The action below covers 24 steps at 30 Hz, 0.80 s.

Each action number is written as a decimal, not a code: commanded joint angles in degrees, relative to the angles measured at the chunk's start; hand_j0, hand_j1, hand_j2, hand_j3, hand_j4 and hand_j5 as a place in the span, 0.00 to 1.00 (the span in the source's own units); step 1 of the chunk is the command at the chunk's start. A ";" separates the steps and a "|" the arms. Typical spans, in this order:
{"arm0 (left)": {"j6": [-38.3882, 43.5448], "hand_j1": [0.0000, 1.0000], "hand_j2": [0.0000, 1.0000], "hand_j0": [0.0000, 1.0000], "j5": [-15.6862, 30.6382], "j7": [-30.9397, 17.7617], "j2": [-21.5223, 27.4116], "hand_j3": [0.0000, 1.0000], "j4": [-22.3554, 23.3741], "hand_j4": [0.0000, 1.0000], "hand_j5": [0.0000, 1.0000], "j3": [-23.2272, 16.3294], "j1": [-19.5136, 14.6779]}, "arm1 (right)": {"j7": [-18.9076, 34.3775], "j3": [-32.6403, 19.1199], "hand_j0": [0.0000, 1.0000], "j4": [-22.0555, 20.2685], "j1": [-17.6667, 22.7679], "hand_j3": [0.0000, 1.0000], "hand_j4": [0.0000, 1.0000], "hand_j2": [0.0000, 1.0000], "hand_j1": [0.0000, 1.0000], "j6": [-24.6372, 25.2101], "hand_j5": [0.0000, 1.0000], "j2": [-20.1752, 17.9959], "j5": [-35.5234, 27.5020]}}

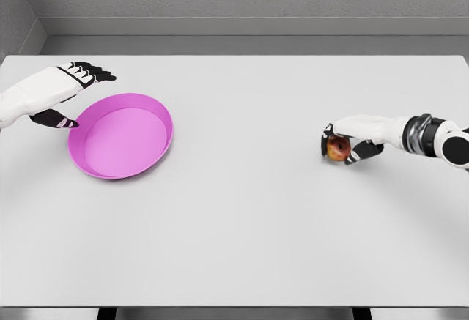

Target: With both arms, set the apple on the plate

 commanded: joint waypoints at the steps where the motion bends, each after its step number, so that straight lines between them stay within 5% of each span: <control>1: 0.06 1.00 1.00 1.00 0.40 0.03 0.06 1.00 -0.01 1.00 1.00 0.05 0.00 | -0.02 -0.15 0.47 -0.22 -0.17 0.47 0.47 0.47 0.47 -0.02 0.47 0.02 -0.10; 13: 0.06 1.00 1.00 1.00 0.40 0.03 0.06 1.00 -0.01 1.00 1.00 0.05 0.00 | -0.02 -0.23 0.44 -4.00 -1.23 0.44 0.44 0.44 0.44 -0.02 0.44 1.43 -0.10; 24: 0.06 1.00 1.00 1.00 0.31 0.03 0.06 1.00 -0.01 1.00 1.00 0.05 0.00 | -0.02 -0.15 0.44 -5.32 -2.55 0.44 0.44 0.44 0.44 -0.02 0.44 7.58 -0.19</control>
